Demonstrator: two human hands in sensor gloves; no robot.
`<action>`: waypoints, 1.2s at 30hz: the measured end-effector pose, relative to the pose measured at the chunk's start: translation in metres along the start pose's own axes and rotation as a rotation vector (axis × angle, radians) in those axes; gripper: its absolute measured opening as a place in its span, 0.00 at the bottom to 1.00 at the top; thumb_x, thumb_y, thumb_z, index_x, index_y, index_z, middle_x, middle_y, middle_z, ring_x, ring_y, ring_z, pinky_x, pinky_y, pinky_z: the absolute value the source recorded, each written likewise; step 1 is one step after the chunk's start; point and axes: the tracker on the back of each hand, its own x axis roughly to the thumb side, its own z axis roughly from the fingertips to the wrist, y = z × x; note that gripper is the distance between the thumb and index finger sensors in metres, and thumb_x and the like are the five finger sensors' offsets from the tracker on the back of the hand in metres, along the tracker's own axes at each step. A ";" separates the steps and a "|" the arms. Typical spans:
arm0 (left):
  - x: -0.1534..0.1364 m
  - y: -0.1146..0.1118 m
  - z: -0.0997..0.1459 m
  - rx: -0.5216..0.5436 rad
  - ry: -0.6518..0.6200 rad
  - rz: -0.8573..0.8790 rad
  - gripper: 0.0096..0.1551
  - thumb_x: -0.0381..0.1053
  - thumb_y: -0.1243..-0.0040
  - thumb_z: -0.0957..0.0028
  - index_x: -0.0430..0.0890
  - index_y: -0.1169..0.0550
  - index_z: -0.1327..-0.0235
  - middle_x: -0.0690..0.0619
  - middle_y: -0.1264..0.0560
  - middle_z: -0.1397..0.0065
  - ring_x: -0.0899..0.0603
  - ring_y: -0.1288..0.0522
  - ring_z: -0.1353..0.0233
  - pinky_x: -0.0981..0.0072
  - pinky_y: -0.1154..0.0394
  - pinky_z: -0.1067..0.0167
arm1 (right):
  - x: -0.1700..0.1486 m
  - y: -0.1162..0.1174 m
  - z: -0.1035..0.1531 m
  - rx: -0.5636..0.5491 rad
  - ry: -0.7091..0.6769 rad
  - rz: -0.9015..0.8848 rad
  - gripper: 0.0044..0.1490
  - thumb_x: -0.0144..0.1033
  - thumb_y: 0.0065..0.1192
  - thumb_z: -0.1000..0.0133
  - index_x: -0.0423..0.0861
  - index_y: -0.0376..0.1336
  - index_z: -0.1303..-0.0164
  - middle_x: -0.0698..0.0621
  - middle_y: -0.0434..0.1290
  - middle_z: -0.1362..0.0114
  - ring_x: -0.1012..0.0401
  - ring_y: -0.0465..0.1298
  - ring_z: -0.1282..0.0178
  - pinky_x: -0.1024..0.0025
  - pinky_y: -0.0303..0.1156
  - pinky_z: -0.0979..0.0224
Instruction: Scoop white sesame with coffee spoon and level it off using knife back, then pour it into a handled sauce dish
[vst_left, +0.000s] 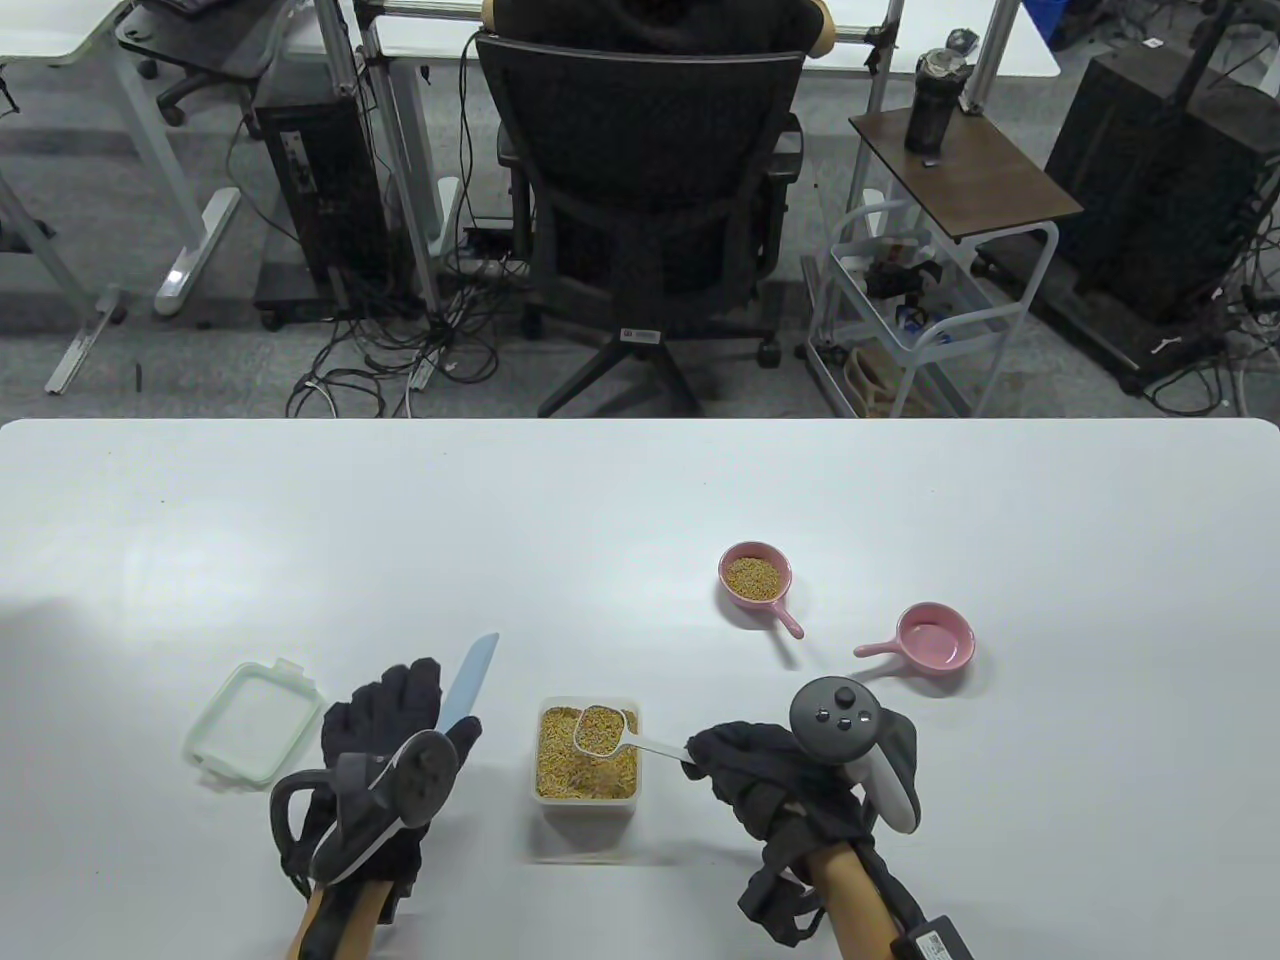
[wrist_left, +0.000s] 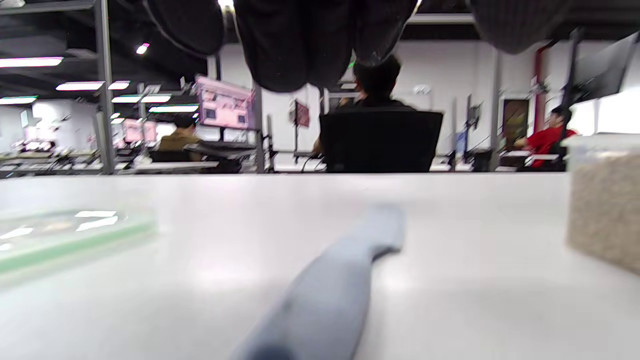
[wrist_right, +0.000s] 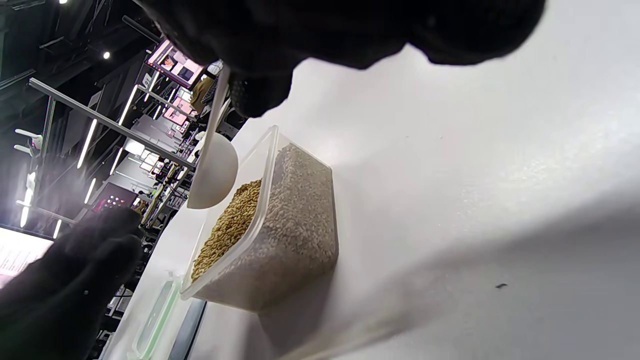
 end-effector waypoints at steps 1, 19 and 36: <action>0.001 0.000 0.001 0.004 -0.009 0.001 0.47 0.73 0.55 0.39 0.54 0.45 0.08 0.49 0.40 0.08 0.36 0.38 0.10 0.32 0.43 0.20 | 0.000 0.000 0.000 0.002 0.000 0.002 0.24 0.45 0.60 0.35 0.43 0.77 0.43 0.59 0.80 0.66 0.64 0.78 0.73 0.59 0.78 0.58; -0.017 -0.031 -0.007 -0.197 -0.012 0.111 0.53 0.76 0.64 0.41 0.56 0.61 0.09 0.50 0.60 0.05 0.33 0.65 0.12 0.32 0.60 0.22 | 0.001 0.002 0.000 -0.001 -0.006 -0.013 0.24 0.45 0.59 0.34 0.43 0.77 0.43 0.59 0.80 0.66 0.64 0.78 0.73 0.59 0.78 0.58; -0.024 -0.031 -0.007 -0.207 -0.021 0.131 0.53 0.76 0.64 0.41 0.56 0.60 0.08 0.49 0.60 0.05 0.32 0.65 0.12 0.31 0.60 0.23 | 0.003 -0.064 -0.007 -0.258 0.081 -0.284 0.24 0.44 0.58 0.34 0.42 0.75 0.41 0.57 0.80 0.63 0.62 0.79 0.70 0.57 0.78 0.55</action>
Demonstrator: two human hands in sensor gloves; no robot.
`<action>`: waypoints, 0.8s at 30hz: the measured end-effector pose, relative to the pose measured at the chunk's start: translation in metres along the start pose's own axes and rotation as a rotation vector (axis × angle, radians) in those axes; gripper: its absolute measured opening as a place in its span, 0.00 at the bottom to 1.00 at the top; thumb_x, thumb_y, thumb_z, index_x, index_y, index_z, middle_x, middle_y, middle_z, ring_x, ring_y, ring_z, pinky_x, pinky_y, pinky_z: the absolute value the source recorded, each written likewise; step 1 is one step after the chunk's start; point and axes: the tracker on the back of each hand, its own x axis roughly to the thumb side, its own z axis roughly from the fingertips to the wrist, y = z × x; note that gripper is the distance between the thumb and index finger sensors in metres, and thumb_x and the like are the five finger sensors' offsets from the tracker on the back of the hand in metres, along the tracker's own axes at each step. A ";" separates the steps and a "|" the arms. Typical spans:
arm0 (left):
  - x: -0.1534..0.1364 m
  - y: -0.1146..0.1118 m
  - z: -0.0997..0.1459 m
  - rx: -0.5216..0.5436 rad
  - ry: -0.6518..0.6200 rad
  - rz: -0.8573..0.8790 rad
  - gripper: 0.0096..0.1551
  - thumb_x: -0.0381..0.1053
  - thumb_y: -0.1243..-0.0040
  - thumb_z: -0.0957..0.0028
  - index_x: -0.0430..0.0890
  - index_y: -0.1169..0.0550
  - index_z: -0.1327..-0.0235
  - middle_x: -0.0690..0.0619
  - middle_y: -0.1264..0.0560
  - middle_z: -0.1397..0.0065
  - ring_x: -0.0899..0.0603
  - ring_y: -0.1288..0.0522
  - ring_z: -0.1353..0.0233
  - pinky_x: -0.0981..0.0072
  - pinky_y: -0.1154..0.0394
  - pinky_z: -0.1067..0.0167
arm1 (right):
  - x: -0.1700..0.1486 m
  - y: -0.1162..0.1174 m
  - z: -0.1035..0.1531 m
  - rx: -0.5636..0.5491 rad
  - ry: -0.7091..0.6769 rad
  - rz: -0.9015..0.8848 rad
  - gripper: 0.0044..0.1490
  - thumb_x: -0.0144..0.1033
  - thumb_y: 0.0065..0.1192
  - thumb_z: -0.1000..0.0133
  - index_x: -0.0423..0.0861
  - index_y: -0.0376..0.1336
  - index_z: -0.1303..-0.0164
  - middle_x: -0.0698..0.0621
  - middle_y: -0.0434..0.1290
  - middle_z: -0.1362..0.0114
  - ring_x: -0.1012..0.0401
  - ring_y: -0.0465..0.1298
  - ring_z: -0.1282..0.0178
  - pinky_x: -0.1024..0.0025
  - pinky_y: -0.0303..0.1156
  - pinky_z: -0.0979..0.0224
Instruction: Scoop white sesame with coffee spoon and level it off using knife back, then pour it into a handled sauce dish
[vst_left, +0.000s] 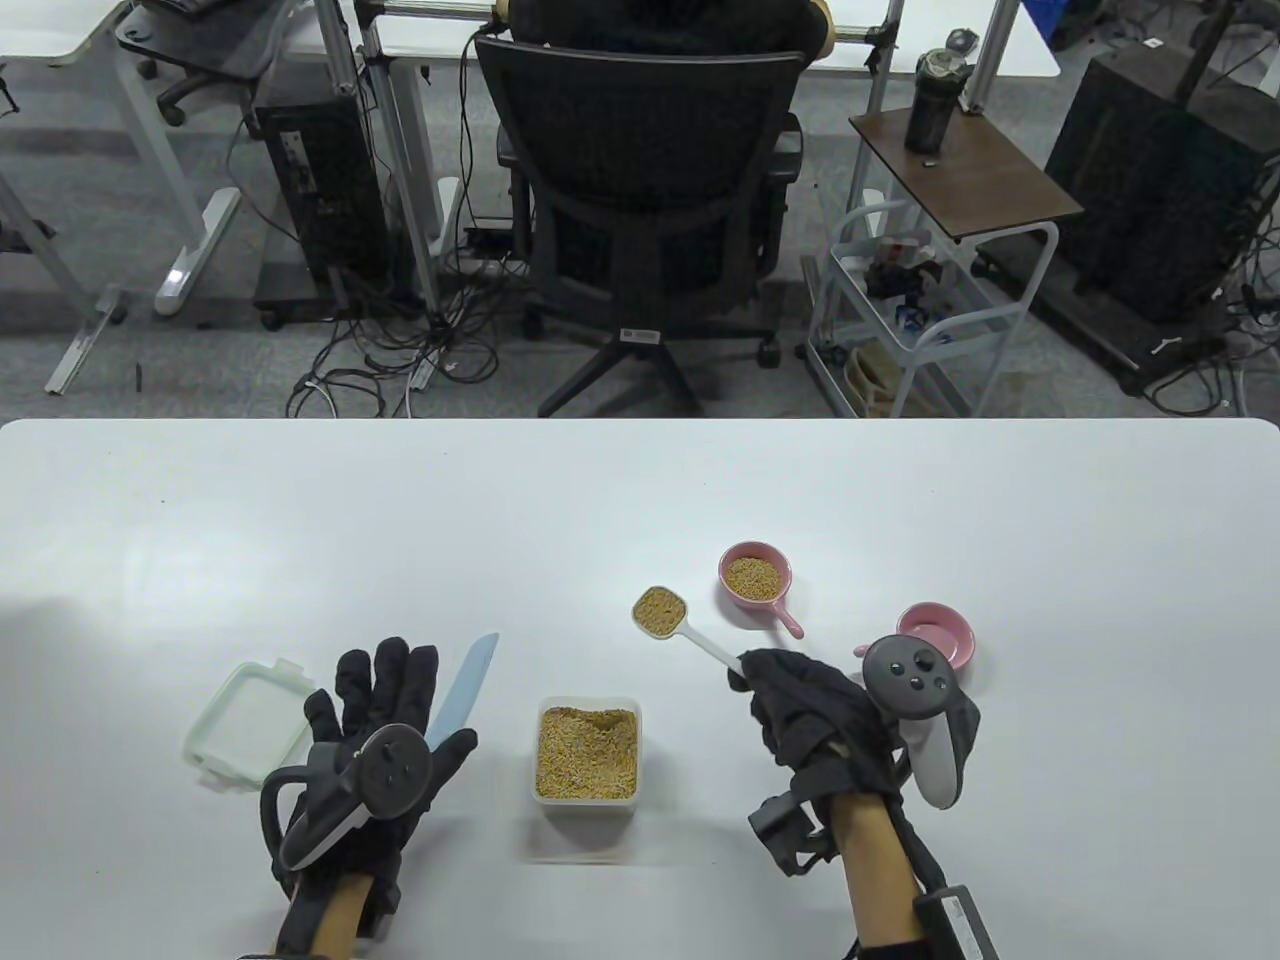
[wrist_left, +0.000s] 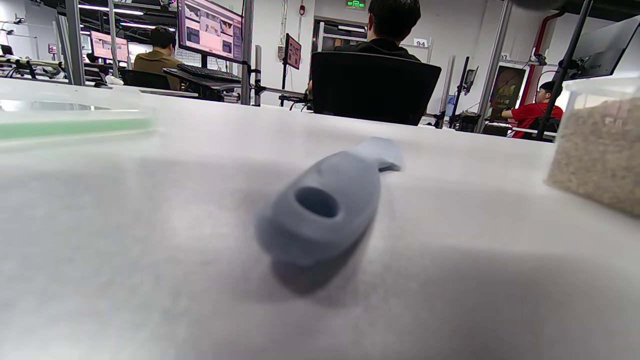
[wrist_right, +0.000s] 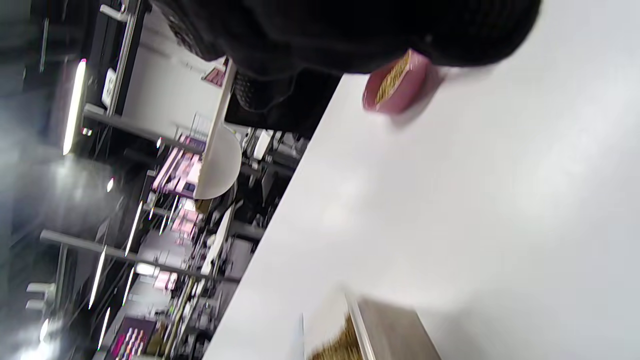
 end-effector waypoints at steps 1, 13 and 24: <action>0.001 0.000 0.000 -0.003 -0.001 -0.001 0.53 0.76 0.64 0.41 0.56 0.60 0.08 0.49 0.60 0.05 0.32 0.65 0.12 0.31 0.60 0.23 | 0.001 -0.006 -0.005 -0.024 0.008 0.003 0.24 0.44 0.58 0.34 0.42 0.75 0.40 0.57 0.80 0.62 0.62 0.79 0.69 0.56 0.78 0.54; 0.006 0.000 -0.001 -0.009 -0.025 -0.013 0.53 0.76 0.64 0.41 0.55 0.59 0.08 0.49 0.60 0.05 0.32 0.65 0.12 0.31 0.60 0.23 | -0.011 -0.014 -0.048 -0.315 0.182 0.184 0.25 0.43 0.58 0.35 0.43 0.73 0.36 0.56 0.79 0.58 0.60 0.79 0.63 0.54 0.76 0.48; 0.002 -0.001 -0.002 -0.033 -0.015 -0.012 0.53 0.76 0.64 0.41 0.55 0.59 0.07 0.48 0.60 0.05 0.32 0.65 0.12 0.30 0.60 0.23 | -0.015 0.002 -0.060 -0.446 0.232 0.494 0.24 0.43 0.58 0.36 0.45 0.72 0.36 0.55 0.79 0.57 0.59 0.79 0.62 0.53 0.76 0.46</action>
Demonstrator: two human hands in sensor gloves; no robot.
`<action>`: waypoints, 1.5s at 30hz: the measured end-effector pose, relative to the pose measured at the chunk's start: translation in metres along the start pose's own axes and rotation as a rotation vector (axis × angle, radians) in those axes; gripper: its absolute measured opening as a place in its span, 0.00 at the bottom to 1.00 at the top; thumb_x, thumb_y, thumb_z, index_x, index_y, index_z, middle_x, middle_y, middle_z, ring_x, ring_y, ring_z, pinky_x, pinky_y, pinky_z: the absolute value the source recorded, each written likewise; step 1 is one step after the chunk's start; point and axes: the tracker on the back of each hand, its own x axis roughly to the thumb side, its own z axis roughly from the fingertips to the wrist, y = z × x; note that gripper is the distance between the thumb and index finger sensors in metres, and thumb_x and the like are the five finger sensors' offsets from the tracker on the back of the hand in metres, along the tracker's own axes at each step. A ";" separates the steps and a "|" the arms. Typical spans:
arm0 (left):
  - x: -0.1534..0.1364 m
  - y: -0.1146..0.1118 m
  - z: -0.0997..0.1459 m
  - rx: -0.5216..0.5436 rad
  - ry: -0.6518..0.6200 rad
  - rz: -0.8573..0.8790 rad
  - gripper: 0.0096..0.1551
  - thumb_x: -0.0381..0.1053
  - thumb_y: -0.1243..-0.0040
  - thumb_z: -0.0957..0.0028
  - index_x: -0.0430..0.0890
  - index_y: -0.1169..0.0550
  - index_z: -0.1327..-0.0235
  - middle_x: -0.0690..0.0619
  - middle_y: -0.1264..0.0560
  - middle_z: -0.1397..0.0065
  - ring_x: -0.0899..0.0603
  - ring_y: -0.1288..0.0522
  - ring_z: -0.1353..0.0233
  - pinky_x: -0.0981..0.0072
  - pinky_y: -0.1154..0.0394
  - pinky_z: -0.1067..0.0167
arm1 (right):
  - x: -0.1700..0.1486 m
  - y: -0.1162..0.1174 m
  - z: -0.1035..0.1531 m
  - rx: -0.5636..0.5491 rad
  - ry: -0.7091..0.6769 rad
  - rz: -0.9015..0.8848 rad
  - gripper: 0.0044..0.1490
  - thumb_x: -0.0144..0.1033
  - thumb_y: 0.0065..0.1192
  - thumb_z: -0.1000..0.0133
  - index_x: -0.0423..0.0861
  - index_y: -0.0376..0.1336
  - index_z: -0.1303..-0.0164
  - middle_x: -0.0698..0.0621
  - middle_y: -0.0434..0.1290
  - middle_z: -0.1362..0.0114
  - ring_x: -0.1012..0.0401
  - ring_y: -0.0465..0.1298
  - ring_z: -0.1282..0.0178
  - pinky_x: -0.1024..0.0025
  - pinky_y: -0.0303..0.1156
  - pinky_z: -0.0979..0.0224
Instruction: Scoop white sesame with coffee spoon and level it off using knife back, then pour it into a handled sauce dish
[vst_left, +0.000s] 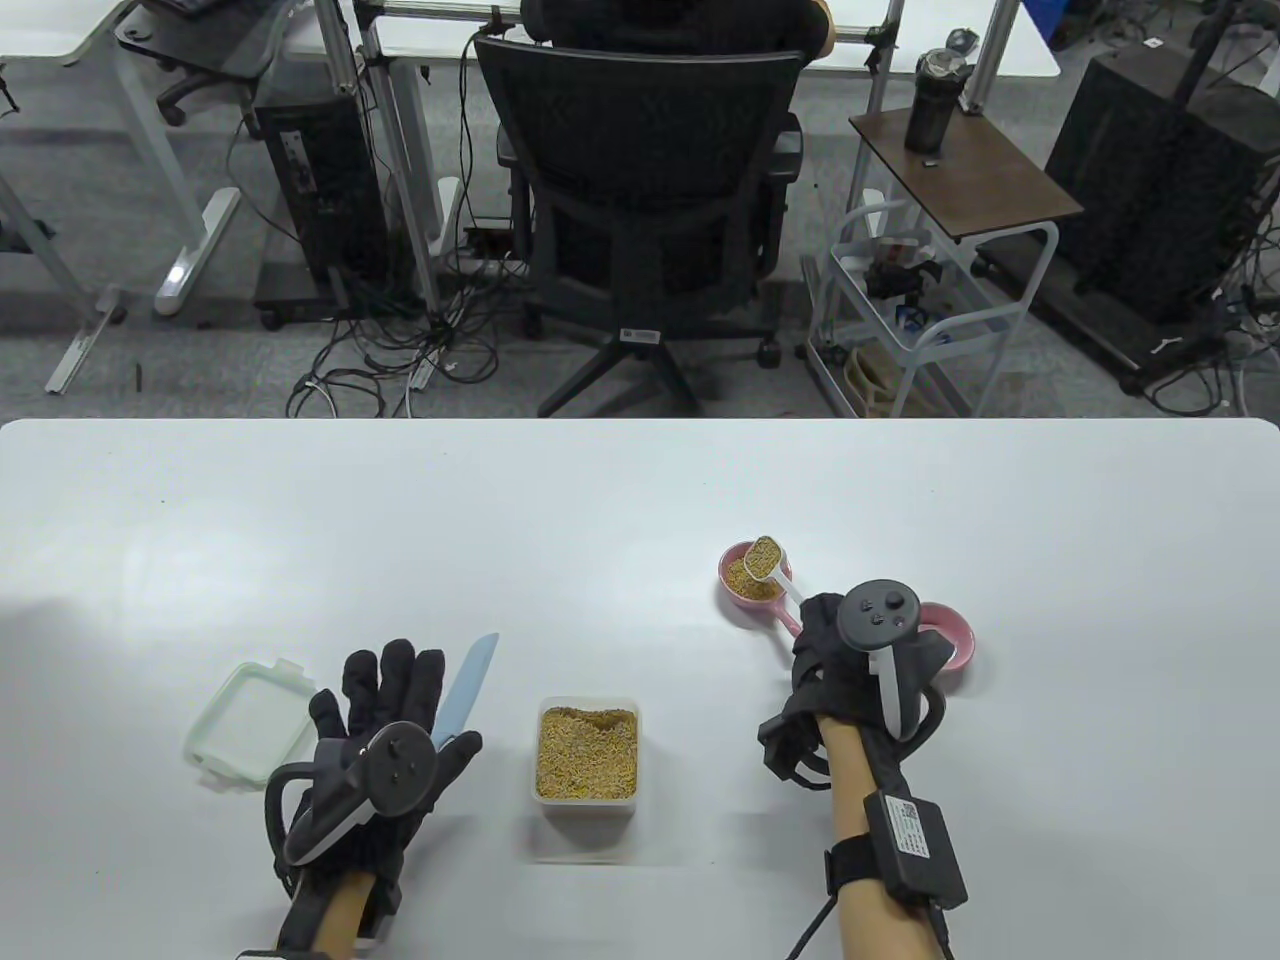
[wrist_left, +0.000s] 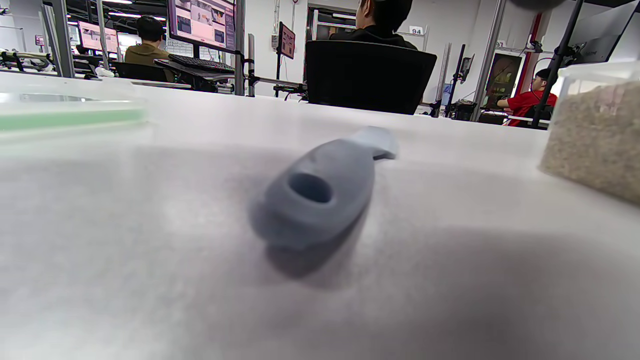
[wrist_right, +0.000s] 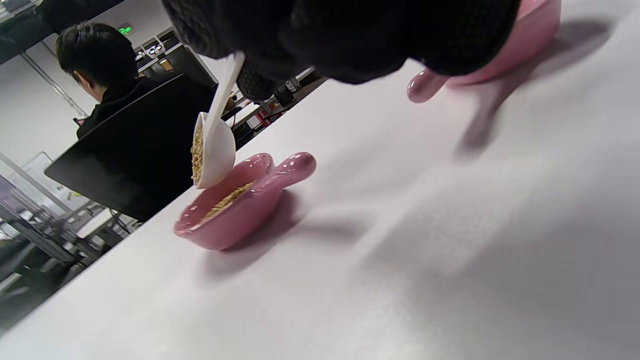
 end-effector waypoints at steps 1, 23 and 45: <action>0.000 0.000 0.000 -0.001 -0.001 0.000 0.53 0.76 0.64 0.41 0.55 0.59 0.08 0.48 0.60 0.05 0.32 0.65 0.12 0.30 0.60 0.23 | 0.002 0.001 0.000 -0.019 -0.006 0.037 0.24 0.44 0.58 0.36 0.45 0.72 0.36 0.56 0.79 0.57 0.60 0.79 0.61 0.54 0.76 0.45; 0.002 0.000 -0.001 -0.031 -0.004 -0.007 0.53 0.76 0.64 0.41 0.55 0.57 0.07 0.47 0.59 0.05 0.33 0.65 0.11 0.30 0.61 0.24 | 0.026 0.009 0.021 -0.267 -0.133 0.442 0.25 0.44 0.55 0.35 0.56 0.67 0.27 0.54 0.75 0.42 0.58 0.77 0.48 0.52 0.72 0.34; 0.005 0.000 -0.001 -0.041 -0.025 0.011 0.53 0.76 0.64 0.41 0.55 0.57 0.07 0.47 0.59 0.05 0.33 0.65 0.11 0.30 0.61 0.24 | 0.035 -0.036 0.066 -0.292 -0.342 0.287 0.26 0.44 0.58 0.36 0.56 0.67 0.27 0.52 0.74 0.40 0.57 0.77 0.47 0.51 0.73 0.35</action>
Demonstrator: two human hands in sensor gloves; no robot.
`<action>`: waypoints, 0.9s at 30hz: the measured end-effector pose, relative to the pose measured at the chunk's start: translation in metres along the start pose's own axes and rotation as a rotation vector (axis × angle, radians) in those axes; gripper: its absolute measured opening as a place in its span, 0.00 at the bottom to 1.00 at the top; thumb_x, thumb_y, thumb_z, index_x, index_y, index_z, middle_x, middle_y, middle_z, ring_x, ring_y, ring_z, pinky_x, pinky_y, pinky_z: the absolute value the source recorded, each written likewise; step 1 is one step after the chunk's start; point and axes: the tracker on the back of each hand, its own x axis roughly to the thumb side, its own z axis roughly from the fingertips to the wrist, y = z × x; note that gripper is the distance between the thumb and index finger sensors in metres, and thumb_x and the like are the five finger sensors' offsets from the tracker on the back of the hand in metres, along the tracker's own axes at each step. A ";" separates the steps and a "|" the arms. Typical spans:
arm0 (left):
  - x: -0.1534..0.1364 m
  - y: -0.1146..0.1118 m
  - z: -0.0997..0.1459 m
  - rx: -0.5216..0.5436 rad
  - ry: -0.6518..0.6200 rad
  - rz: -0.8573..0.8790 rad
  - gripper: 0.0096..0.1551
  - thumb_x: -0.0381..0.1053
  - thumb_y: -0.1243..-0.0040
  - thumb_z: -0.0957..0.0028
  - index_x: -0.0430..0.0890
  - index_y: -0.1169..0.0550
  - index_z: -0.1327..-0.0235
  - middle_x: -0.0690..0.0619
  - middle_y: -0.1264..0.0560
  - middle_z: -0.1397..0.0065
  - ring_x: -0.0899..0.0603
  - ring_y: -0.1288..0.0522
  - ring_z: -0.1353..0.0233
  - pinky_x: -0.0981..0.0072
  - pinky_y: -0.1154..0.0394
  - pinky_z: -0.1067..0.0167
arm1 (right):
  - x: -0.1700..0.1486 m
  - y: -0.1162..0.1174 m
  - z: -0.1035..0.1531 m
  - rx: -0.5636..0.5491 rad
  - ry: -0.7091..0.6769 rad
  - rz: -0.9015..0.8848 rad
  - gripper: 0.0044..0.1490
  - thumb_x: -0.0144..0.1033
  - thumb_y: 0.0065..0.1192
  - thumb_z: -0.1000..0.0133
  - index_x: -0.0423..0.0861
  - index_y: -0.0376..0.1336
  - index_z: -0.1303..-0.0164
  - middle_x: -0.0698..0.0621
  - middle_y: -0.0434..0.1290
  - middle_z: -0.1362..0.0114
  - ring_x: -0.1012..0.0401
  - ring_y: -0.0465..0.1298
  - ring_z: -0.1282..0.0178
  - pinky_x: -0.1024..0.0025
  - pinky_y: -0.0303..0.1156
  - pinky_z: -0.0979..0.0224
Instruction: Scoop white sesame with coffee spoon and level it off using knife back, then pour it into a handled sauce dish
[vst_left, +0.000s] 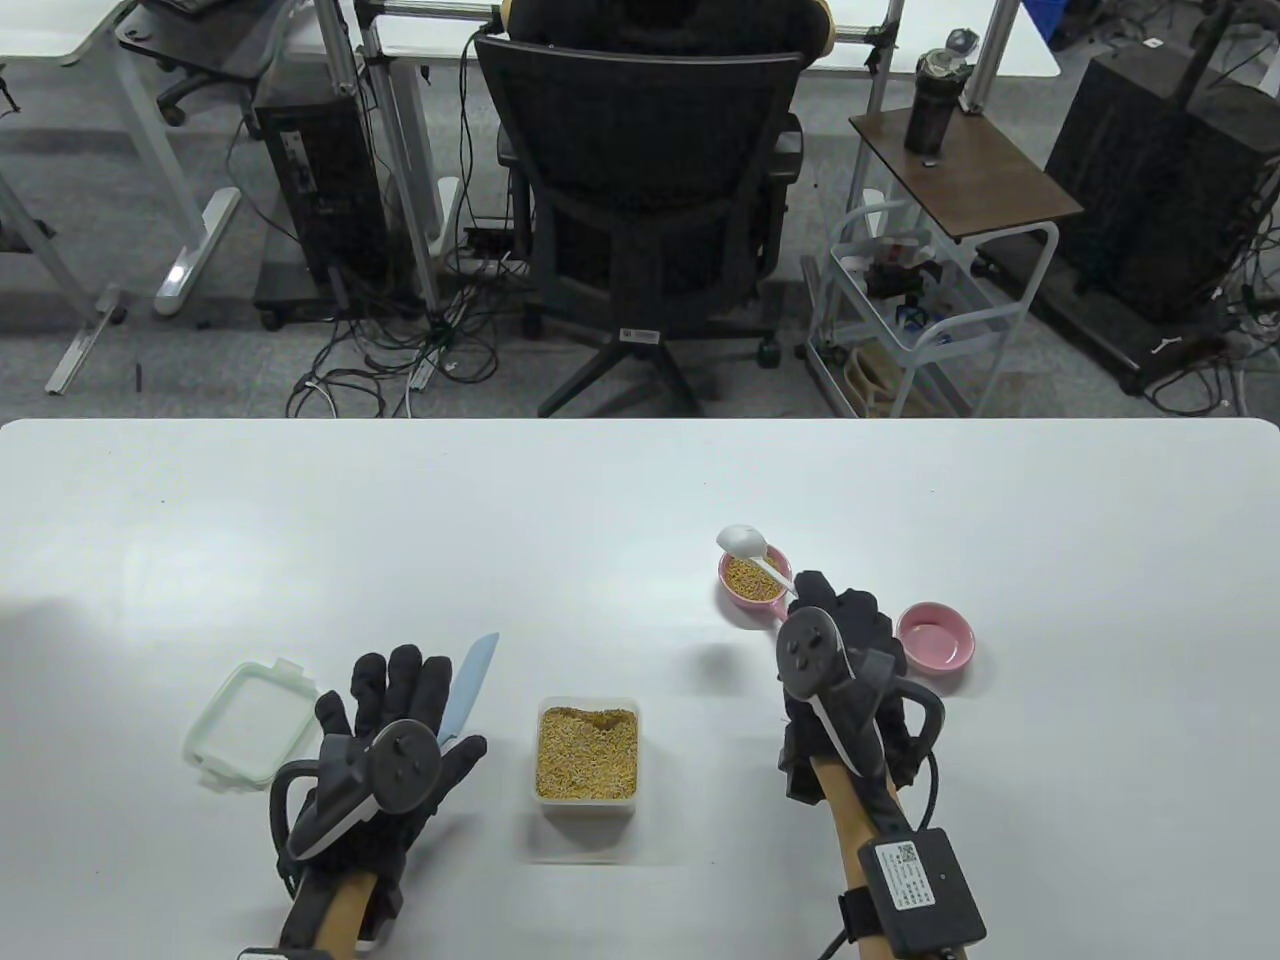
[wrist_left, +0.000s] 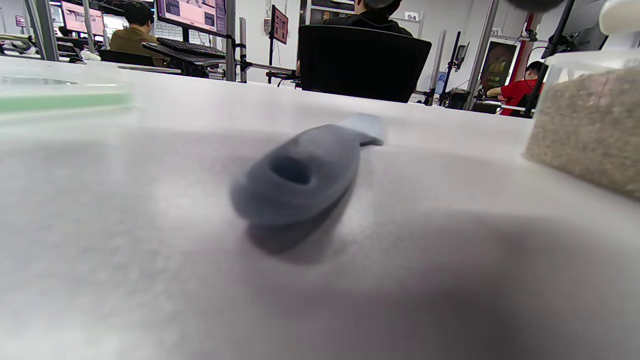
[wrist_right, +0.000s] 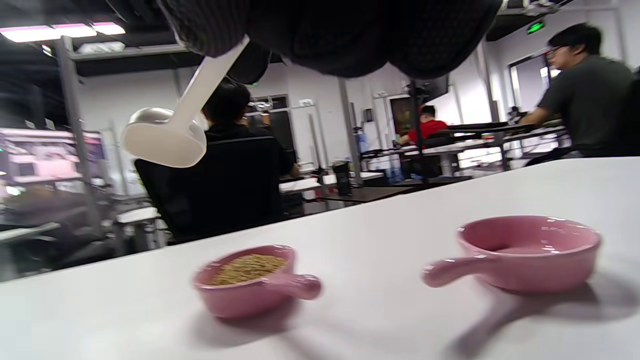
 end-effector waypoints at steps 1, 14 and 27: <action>0.001 0.000 0.000 0.001 -0.006 0.003 0.53 0.76 0.64 0.41 0.55 0.57 0.07 0.47 0.59 0.05 0.33 0.65 0.11 0.30 0.61 0.24 | 0.002 -0.004 0.005 -0.002 -0.025 -0.033 0.26 0.43 0.58 0.36 0.56 0.67 0.27 0.52 0.74 0.40 0.57 0.77 0.47 0.51 0.73 0.36; 0.009 0.004 0.000 0.011 -0.068 0.070 0.54 0.75 0.59 0.41 0.54 0.55 0.07 0.47 0.54 0.04 0.29 0.59 0.10 0.29 0.56 0.22 | -0.006 0.008 0.053 0.110 -0.268 -0.220 0.26 0.43 0.60 0.37 0.56 0.68 0.28 0.52 0.74 0.40 0.57 0.77 0.48 0.51 0.74 0.36; 0.051 0.006 -0.002 -0.060 -0.318 0.097 0.66 0.78 0.46 0.54 0.52 0.53 0.07 0.49 0.48 0.04 0.33 0.44 0.07 0.26 0.49 0.20 | 0.015 0.023 0.073 0.221 -0.567 -0.219 0.25 0.43 0.62 0.38 0.59 0.69 0.29 0.52 0.74 0.40 0.57 0.77 0.47 0.51 0.74 0.35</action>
